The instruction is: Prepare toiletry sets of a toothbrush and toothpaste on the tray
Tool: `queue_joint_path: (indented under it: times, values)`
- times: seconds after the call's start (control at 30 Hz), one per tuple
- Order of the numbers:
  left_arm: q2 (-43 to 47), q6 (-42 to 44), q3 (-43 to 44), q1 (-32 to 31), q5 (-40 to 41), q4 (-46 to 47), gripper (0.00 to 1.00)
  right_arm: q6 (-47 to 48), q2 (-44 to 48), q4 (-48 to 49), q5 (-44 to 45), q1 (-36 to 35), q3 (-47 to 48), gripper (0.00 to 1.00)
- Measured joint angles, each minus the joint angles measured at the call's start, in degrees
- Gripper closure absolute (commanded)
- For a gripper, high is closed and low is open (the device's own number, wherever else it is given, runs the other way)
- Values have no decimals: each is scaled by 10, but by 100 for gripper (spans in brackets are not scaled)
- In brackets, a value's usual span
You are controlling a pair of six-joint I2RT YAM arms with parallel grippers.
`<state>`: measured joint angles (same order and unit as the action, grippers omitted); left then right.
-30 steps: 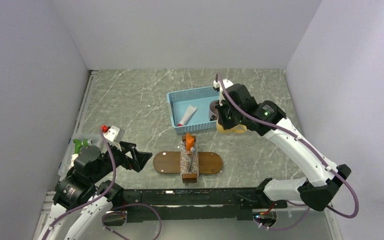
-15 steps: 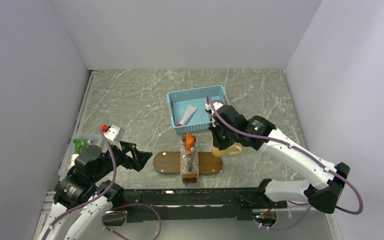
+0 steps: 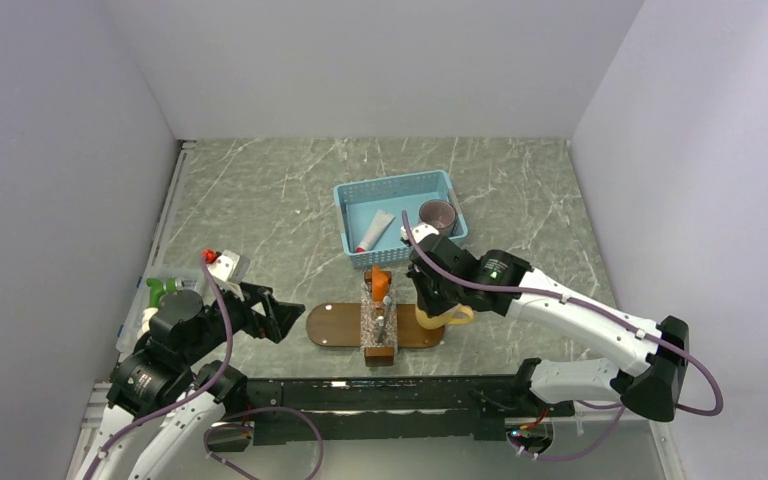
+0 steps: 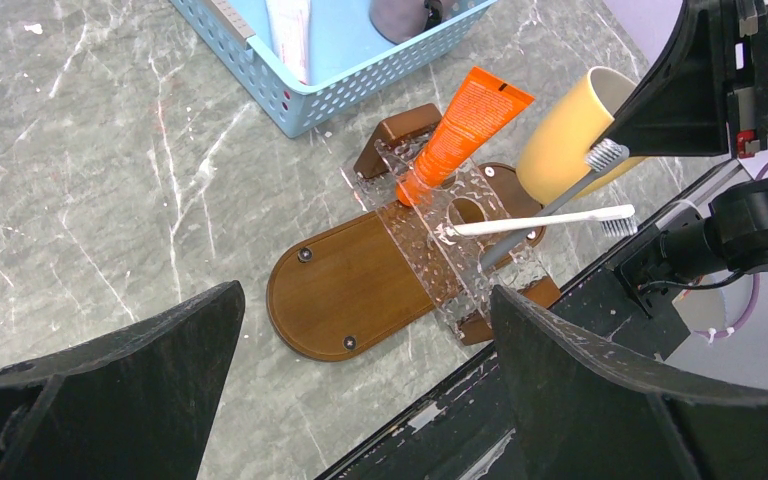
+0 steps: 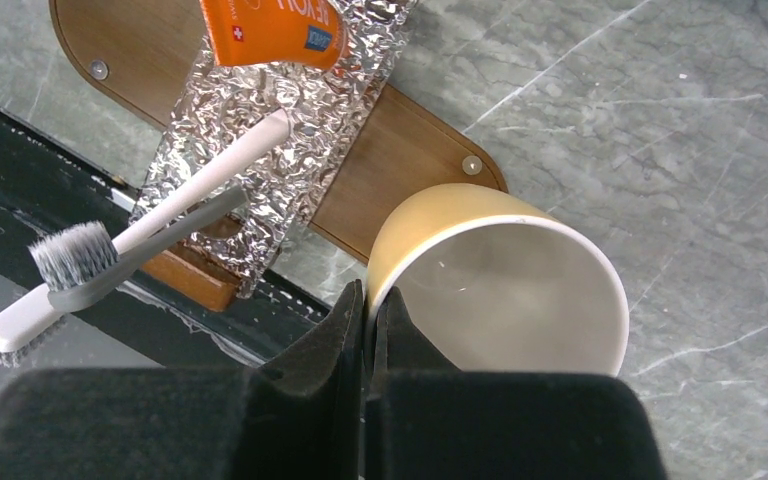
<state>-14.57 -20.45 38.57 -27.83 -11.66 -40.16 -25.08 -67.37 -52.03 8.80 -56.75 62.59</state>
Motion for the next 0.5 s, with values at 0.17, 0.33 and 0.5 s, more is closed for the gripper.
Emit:
queue_joint_path:
  times: [0.17,0.33,0.5]
  values:
    - [0,0,0,0,0,0,1,-17,0,17,9,-14,-12,100]
    - [0,0,0,0,0,0,1,-33,0,34,17,-22,-33,100]
    - [0,0,0,0,0,0,1,-45,0,45,21,-29,-51,100]
